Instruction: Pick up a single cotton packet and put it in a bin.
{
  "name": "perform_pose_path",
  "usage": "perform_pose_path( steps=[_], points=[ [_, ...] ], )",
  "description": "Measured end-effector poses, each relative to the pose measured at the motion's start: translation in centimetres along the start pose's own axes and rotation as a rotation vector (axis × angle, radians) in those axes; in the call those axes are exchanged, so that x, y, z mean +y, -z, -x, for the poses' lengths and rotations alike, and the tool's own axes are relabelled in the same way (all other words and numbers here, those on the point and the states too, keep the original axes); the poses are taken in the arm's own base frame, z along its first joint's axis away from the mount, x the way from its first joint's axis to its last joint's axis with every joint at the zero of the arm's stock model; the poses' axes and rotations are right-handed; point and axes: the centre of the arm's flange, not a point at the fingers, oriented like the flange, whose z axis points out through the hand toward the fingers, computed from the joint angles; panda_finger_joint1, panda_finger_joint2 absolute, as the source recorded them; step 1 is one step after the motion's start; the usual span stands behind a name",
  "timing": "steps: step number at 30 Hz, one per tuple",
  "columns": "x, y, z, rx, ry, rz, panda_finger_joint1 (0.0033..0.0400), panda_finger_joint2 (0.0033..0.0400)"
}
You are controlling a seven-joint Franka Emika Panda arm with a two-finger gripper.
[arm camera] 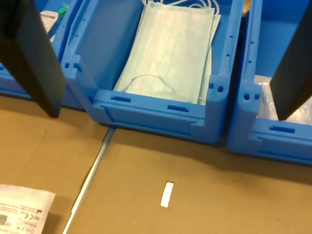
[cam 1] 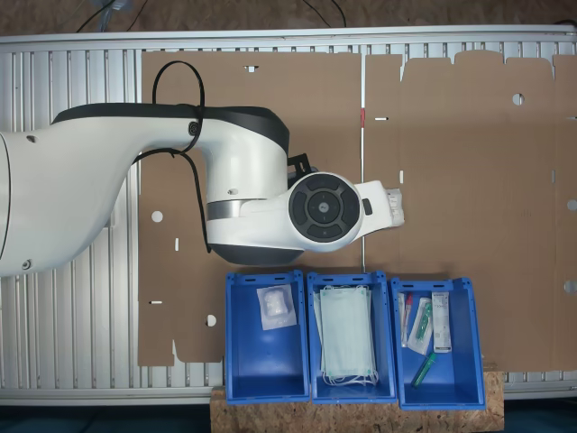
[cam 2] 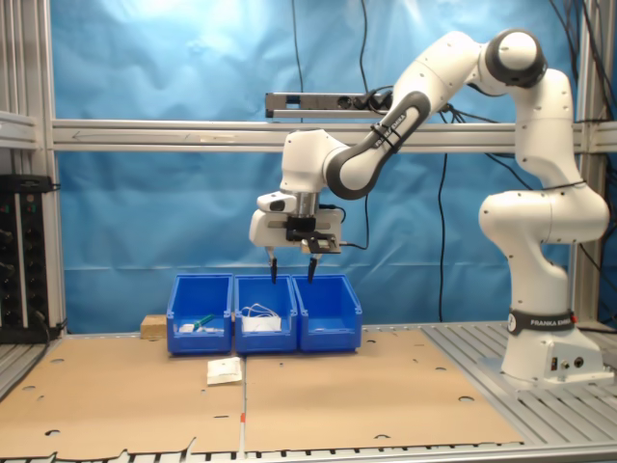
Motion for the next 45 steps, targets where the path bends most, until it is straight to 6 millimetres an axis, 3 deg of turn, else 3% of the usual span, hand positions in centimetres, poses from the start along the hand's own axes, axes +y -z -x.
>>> perform_pose_path(
  steps=[33, 45],
  points=[
    [0.0, 2.8, -5.1, 0.030, 0.006, 0.041, 0.0400, 0.0400],
    [-0.2, 3.0, -5.7, 0.036, -0.013, 0.042, 0.0400, 0.0400]
  ],
)
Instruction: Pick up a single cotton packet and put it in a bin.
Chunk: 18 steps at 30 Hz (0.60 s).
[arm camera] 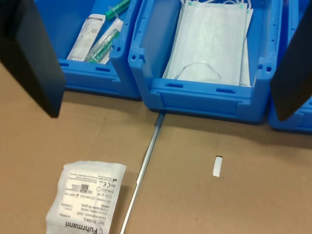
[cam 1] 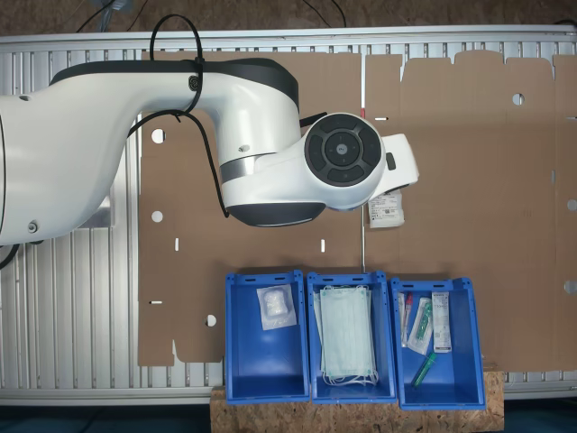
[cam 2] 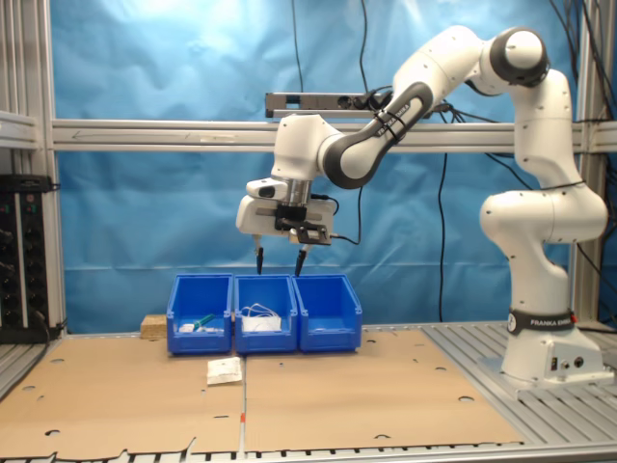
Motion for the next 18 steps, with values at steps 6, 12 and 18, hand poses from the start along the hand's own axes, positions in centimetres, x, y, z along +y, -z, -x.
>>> perform_pose_path(
  steps=[6, 12, 18],
  points=[
    [-0.1, 0.6, -0.3, 0.005, -0.002, 0.009, 0.0400, 0.0400],
    [-0.2, 1.1, -0.5, 0.006, 0.000, 0.021, 0.0400, 0.0400],
    [-0.2, 1.5, -0.6, -0.008, -0.004, 0.036, 0.0400, 0.0400]
  ],
)
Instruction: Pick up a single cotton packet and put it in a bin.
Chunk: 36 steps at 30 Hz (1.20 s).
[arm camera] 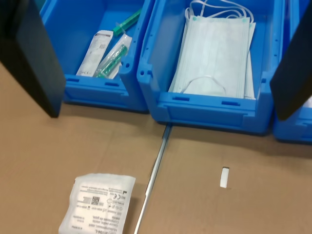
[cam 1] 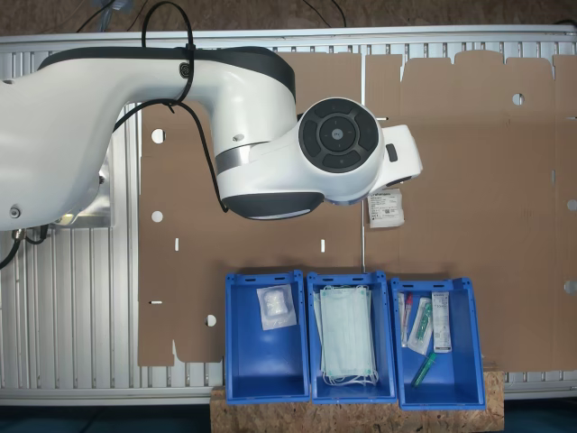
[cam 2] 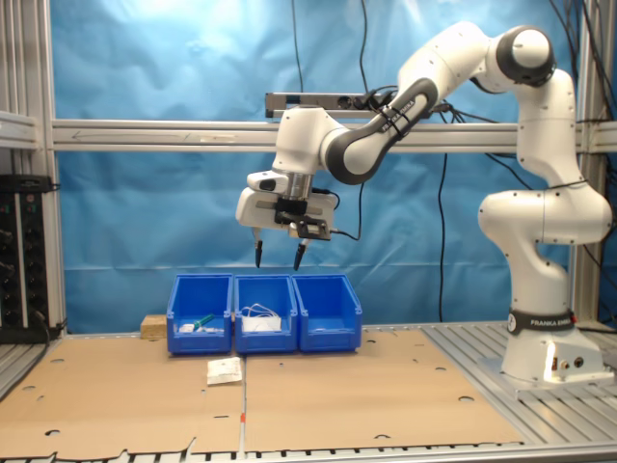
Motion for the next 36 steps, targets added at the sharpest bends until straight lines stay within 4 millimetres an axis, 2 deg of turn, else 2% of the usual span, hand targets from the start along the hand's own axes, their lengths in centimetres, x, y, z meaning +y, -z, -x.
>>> perform_pose_path(
  steps=[9, 17, 26, 36],
  points=[
    [0.1, -0.5, -0.1, -0.038, -0.015, 0.010, 0.0400, 0.0400],
    [1.5, -1.3, 0.0, -0.072, -0.061, 0.019, 0.0400, 0.0400],
    [3.2, -2.3, -1.0, -0.121, -0.089, 0.046, 0.0400, 0.0400],
    [3.3, -5.2, -0.6, -0.135, -0.168, -0.002, 0.0400, 0.0400]
  ],
)
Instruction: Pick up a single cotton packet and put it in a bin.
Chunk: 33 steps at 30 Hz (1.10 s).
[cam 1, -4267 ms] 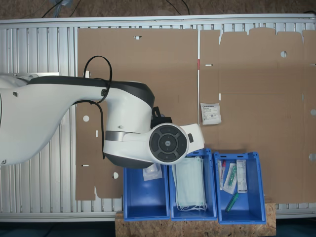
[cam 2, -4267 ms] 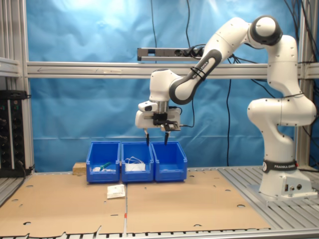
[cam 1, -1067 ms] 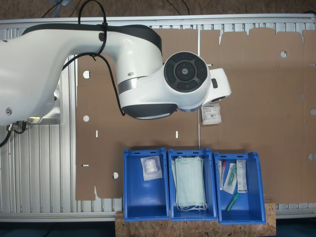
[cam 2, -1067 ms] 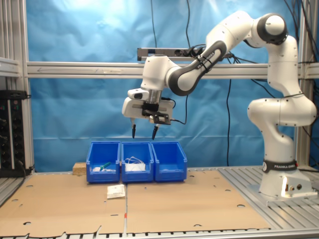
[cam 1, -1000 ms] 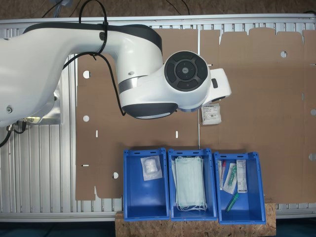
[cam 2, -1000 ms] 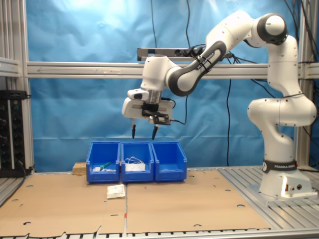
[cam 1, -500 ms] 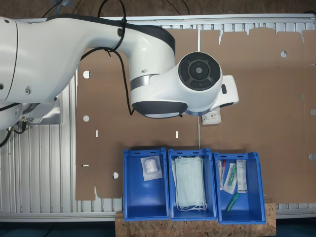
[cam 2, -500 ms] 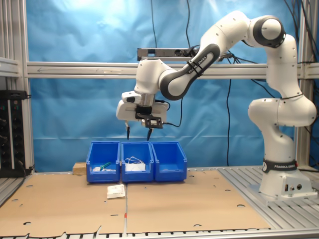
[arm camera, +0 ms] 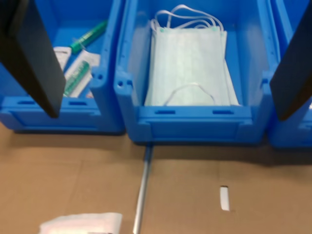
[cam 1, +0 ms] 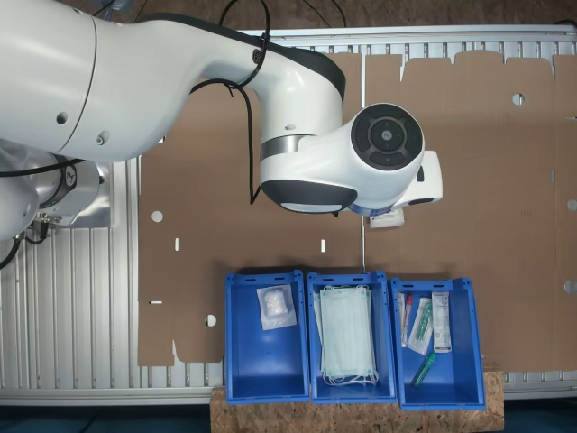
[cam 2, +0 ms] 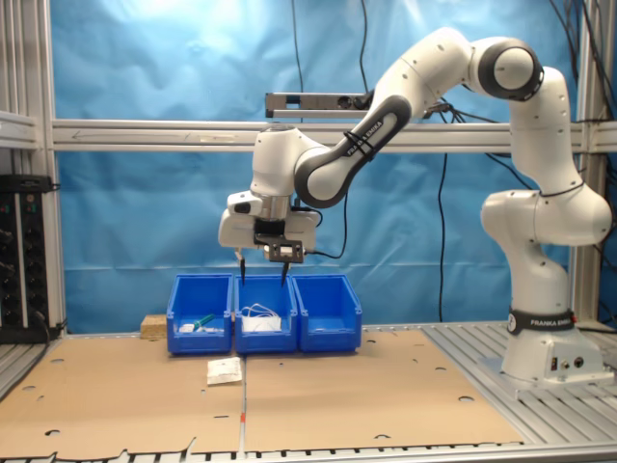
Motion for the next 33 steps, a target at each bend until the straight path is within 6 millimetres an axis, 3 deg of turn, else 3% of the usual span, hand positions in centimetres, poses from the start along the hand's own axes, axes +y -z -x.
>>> perform_pose_path(
  steps=[16, 33],
  points=[
    [0.5, -6.9, 0.5, -0.002, -0.042, -0.084, 0.0400, 0.0400],
    [2.8, -12.3, -3.3, 0.093, -0.022, -0.135, 0.0400, 0.0400]
  ],
)
